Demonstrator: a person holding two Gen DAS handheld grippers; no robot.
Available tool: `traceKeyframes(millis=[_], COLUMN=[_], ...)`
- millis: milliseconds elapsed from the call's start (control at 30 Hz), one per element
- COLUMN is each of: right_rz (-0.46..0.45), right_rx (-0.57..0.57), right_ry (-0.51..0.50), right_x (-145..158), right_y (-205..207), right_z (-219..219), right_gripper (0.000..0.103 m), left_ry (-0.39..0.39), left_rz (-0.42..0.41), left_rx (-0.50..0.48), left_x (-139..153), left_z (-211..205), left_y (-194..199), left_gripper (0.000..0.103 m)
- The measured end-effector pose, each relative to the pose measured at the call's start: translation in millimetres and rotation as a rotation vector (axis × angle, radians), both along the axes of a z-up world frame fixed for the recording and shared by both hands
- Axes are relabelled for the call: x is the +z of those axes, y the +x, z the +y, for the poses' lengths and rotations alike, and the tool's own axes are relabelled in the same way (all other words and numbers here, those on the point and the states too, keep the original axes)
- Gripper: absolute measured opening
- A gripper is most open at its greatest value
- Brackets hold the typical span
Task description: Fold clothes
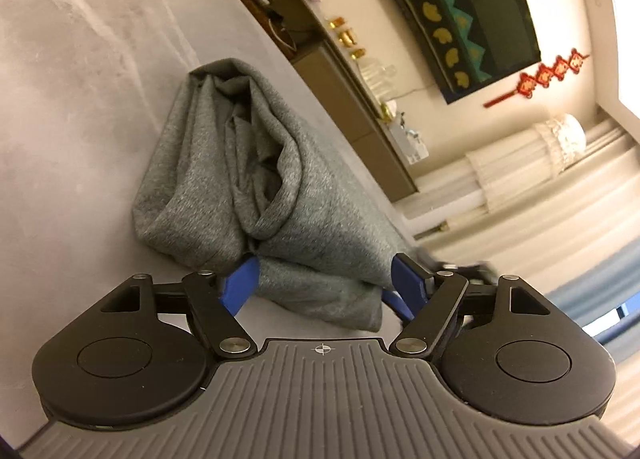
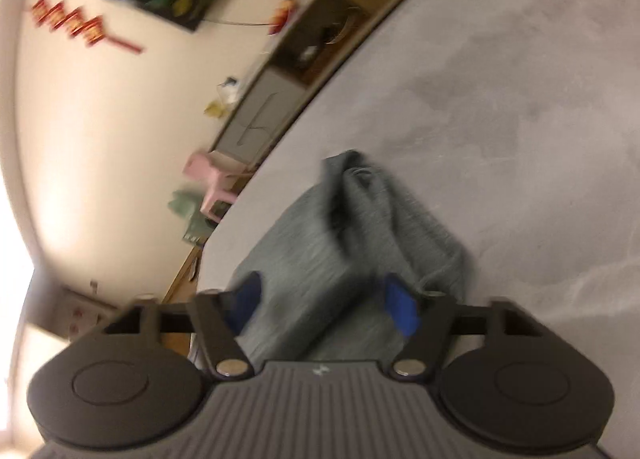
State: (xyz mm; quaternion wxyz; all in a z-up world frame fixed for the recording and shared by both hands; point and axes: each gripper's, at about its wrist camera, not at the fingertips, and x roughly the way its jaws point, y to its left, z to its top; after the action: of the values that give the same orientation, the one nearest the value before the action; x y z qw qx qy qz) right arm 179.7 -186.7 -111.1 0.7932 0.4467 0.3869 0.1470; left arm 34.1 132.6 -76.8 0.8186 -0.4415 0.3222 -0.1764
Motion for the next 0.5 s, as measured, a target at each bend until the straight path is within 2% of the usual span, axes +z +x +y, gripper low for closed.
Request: traceKeyframes(millis=[33, 67, 100, 200, 267, 300, 367, 433, 500], right_rz=[-0.001, -0.015, -0.032, -0.069, -0.082, -0.08, -0.087, -0.093, -0.117], right_rx=[0.008, 0.021, 0.028, 0.043, 0.048, 0.047, 0.046, 0.045, 0.046], right_ry=[0.016, 0.023, 0.016, -0.032, -0.062, -0.064, -0.066, -0.067, -0.027], right_x=[-2, -4, -1, 9, 15, 24, 27, 29, 36], right_y=[2, -1, -7, -21, -28, -9, -5, -1, -6], right_z=[-1, 7, 10, 17, 20, 27, 31, 35, 38], right_gripper=[0.029, 0.017, 0.013, 0.01, 0.009, 0.009, 0.008, 0.007, 0.006], left_ry=[0.011, 0.029, 0.051, 0.221, 0.37, 0.405, 0.45, 0.464, 0.473], left_rz=[-0.014, -0.039, -0.069, -0.146, -0.143, -0.131, -0.125, -0.117, -0.118], left_rx=[-0.006, -0.02, -0.052, -0.282, -0.359, -0.352, -0.34, -0.337, -0.335], left_x=[3, 7, 11, 21, 17, 12, 5, -2, -4], left_z=[-1, -5, -11, -56, -85, -91, -98, -99, -101], left_y=[-1, -4, -5, 2, 16, 24, 41, 52, 59], left_gripper=[0.068, 0.066, 0.063, 0.061, 0.054, 0.051, 0.049, 0.046, 0.042])
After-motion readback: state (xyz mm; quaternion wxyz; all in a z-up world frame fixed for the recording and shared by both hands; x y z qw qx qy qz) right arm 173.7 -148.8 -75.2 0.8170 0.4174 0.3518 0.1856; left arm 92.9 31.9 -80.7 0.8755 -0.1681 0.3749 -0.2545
